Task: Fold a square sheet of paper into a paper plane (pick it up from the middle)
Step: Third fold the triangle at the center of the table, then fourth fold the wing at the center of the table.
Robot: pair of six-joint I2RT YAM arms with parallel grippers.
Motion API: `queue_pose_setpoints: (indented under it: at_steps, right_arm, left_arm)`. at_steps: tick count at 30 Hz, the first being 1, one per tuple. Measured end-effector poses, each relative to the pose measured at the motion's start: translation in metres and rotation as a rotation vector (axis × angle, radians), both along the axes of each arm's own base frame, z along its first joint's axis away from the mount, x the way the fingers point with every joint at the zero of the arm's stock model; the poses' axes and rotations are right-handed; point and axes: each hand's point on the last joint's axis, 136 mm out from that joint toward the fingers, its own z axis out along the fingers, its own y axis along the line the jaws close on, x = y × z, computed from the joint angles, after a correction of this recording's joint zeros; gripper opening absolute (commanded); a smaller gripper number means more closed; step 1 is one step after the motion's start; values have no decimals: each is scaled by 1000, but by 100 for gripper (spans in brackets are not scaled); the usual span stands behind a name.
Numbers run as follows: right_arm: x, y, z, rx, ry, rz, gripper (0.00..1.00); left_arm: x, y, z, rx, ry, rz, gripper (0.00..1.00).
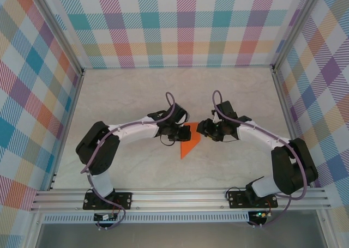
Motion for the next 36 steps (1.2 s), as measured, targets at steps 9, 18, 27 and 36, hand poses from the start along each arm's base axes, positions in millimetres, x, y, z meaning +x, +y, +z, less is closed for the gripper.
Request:
queue_pose_setpoints:
  at_steps: [9,18,27,36]
  right_arm:
    - [-8,8,-13,62,53,-1,54]
    - [-9,14,-32,78,107,15,56]
    - [-6,22,-44,104,137,24,56]
    - [2,29,-41,137,124,25,56]
  left_arm:
    - [7,10,-23,38,39,2,4]
    - [7,14,-41,77,57,5,3]
    - [4,23,-50,101,63,-1,2]
    - [6,26,-51,99,65,3,2]
